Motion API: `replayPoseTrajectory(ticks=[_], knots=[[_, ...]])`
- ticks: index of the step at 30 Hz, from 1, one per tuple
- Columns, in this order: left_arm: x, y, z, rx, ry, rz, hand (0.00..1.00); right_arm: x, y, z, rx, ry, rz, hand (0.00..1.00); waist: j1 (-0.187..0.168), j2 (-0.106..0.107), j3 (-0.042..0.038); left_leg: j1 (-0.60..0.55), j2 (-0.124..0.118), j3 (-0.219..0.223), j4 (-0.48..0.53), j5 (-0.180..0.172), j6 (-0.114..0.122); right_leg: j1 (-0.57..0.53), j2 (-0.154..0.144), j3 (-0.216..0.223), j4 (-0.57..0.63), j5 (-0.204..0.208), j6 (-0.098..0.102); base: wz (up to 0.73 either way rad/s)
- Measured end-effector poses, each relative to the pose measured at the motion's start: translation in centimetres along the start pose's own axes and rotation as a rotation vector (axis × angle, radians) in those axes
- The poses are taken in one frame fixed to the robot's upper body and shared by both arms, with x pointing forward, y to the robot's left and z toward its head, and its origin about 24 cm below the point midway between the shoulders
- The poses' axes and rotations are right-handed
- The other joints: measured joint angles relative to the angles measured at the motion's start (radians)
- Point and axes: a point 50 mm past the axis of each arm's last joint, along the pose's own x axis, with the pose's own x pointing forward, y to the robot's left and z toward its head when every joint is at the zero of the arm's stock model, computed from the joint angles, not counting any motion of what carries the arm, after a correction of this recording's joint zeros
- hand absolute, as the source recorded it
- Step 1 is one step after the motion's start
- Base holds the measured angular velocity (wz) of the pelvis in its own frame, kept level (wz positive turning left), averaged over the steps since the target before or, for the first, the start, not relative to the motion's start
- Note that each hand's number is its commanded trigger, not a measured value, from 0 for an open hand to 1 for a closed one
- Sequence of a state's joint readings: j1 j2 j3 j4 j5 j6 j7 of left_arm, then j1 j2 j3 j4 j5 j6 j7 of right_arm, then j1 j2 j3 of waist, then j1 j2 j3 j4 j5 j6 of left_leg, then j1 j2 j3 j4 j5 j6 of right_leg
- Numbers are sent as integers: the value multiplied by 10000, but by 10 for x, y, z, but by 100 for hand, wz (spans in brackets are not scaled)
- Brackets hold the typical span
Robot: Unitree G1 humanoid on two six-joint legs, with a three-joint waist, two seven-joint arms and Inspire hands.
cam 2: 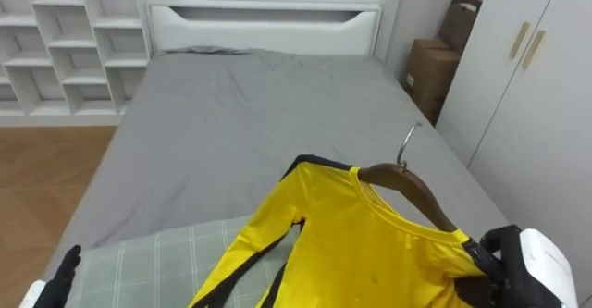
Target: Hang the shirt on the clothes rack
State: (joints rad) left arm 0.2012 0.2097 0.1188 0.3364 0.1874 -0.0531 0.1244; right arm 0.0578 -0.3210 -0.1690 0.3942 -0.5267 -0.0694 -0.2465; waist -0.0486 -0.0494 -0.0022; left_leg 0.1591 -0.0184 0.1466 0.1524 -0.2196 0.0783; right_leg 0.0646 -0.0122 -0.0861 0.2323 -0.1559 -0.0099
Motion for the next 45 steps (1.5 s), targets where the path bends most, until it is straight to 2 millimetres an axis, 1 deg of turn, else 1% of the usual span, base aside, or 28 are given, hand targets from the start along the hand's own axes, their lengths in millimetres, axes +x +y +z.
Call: replayPoseTrajectory(ticks=[5,7,10,14,18,19,20,21,22,23,25,26,27,28,29,30,31,32,33,35,36,38,40,41,42,43,44,45], knots=[[1,1,10,-24,-468,57,0,-4,-7,3,90,-224,-290,100,-57,-51,-12,-419,14,4,226,3,3,-297,-10,-18,-95,120,-6,0],[1,3,30,-105,-1314,115,0,-6,-9,9,52,-549,-408,100,-65,-123,-12,-620,20,1,313,4,3,-465,-21,-38,-77,141,-12,0],[-1,0,49,-64,-2314,40,0,-6,-13,15,-53,-888,-542,100,-136,-181,2,-608,20,56,296,3,4,-462,-18,-20,-85,141,-12,0],[-2,-11,55,54,-2586,-409,0,-8,-10,16,-58,-1007,-375,100,-224,-276,31,-620,46,214,269,-12,10,-555,10,52,-75,149,-11,-12],[-3,-16,56,89,-2625,-632,0,-9,-10,17,-26,-1104,-300,100,-234,-331,43,-767,163,826,311,-18,8,-1116,135,412,273,357,-67,-40],[-3,-16,56,88,-2628,-623,0,-9,-10,18,-26,-1120,-310,100,-239,-380,54,-735,197,1129,295,-29,-7,-1246,188,566,265,382,-66,-59],[-3,-16,56,93,-2626,-611,0,-8,-10,18,-25,-1144,-323,100,-231,-386,58,-698,232,1306,263,-84,-11,-1299,216,537,269,408,-80,-79],[-2,-15,56,129,-2624,-583,0,-8,-11,20,-26,-1235,-357,100,-172,-416,76,-601,300,1695,175,-164,-28,-1422,261,462,316,446,-126,-103],[-3,-15,56,226,-2636,-544,0,-8,-13,24,-45,-1389,-433,100,-73,-455,93,-532,345,2167,121,-176,-45,-1601,236,105,431,547,-221,-115],[-3,-15,56,254,-2636,-527,0,-8,-14,25,-34,-1447,-468,100,-33,-470,99,-504,374,2415,121,-180,-53,-1694,216,-136,445,624,-278,-123],[-3,-20,56,197,-2654,-667,0,-8,-18,32,23,-1711,-634,100,114,-442,129,-321,507,3284,150,-379,-113,-1723,42,-1686,382,853,-539,-116],[-4,-22,56,175,-2651,-733,0,-8,-18,32,14,-1744,-656,100,162,-428,144,-243,548,3539,148,-445,-137,-1726,13,-2043,408,877,-603,-113],[-5,-26,57,158,-2680,-898,0,-8,-18,33,-24,-1775,-684,100,195,-389,166,-160,664,4065,185,-606,-186,-1734,-49,-2666,511,831,-609,-106],[-6,-29,57,75,-2693,-1047,0,-8,-18,33,-34,-1807,-713,100,218,-360,179,-75,708,4529,234,-723,-213,-1868,-270,-3183,1055,499,-449,-99],[-6,-30,58,51,-2703,-1116,0,-8,-18,34,-26,-1823,-744,100,210,-359,168,-45,718,4690,277,-780,-234,-1912,-472,-3389,1452,302,-382,-88],[-6,-32,58,58,-2730,-1196,0,-8,-18,36,-3,-1916,-778,100,207,-363,142,3,725,5015,363,-863,-296,-1910,-787,-3372,1978,-23,-205,-86],[-6,-31,59,64,-2736,-1203,0,-9,-17,41,28,-2147,-779,100,176,-404,110,-11,742,5225,507,-939,-375,-1831,-938,-3170,1986,-177,13,-85],[-6,-31,59,75,-2752,-1208,0,-9,-17,45,57,-2292,-770,100,147,-454,116,-26,751,5326,592,-961,-406,-1859,-888,-2985,1912,-208,12,-57],[-6,-33,59,18,-2726,-1273,0,-10,-17,48,67,-2506,-767,100,-19,-468,116,-39,830,5381,848,-975,-442,-1867,-816,-2912,1802,-207,-92,-36],[-7,-37,59,-26,-2730,-1512,0,-10,-17,49,-83,-2591,-773,100,-143,-492,118,-87,1036,5574,1416,-983,-472,-1881,-711,-2770,1691,-220,-132,-35],[-7,-37,60,-19,-2735,-1554,0,-9,-17,51,-252,-2686,-780,100,-186,-497,115,-142,1213,5602,1896,-998,-497,-1814,-652,-2753,1663,-253,-187,-53],[-7,-36,59,-58,-2706,-1533,0,-6,-19,58,-251,-2911,-799,100,-176,-463,131,-214,1500,5577,2684,-1067,-612,-1720,-557,-2763,1666,-365,-393,-60],[-6,-37,56,-419,-2503,-1612,0,-8,-21,68,-68,-3275,-1000,100,-194,-340,141,-459,2078,5536,4088,-1151,-754,-1637,-338,-2687,1707,-561,-692,-62],[-6,-37,54,-583,-2394,-1644,0,-8,-22,71,-14,-3381,-1053,100,-228,-308,150,-575,2279,5497,4573,-1148,-753,-1624,-263,-2588,1738,-628,-786,-60],[-6,-40,50,-780,-2170,-1776,0,-9,-23,75,19,-3548,-1103,100,-288,-188,135,-802,2642,5301,5422,-1120,-787,-1619,-101,-2367,1875,-755,-896,-64],[-7,-42,47,-849,-2015,-1946,0,-10,-23,77,31,-3642,-1092,100,-247,-127,118,-990,2912,5042,6212,-937,-917,-1625,49,-2041,2049,-872,-988,-71],[-7,-44,46,-878,-1953,-2021,0,-10,-22,78,32,-3680,-1060,100,-226,-111,106,-1124,2989,4802,6551,-781,-925,-1565,121,-1859,2125,-911,-1037,-81],[-8,-46,44,-937,-1868,-2129,0,-10,-20,80,47,-3768,-986,100,-207,-124,127,-1382,3032,4292,6960,-637,-950,-1491,207,-1548,2230,-975,-1128,-76]])
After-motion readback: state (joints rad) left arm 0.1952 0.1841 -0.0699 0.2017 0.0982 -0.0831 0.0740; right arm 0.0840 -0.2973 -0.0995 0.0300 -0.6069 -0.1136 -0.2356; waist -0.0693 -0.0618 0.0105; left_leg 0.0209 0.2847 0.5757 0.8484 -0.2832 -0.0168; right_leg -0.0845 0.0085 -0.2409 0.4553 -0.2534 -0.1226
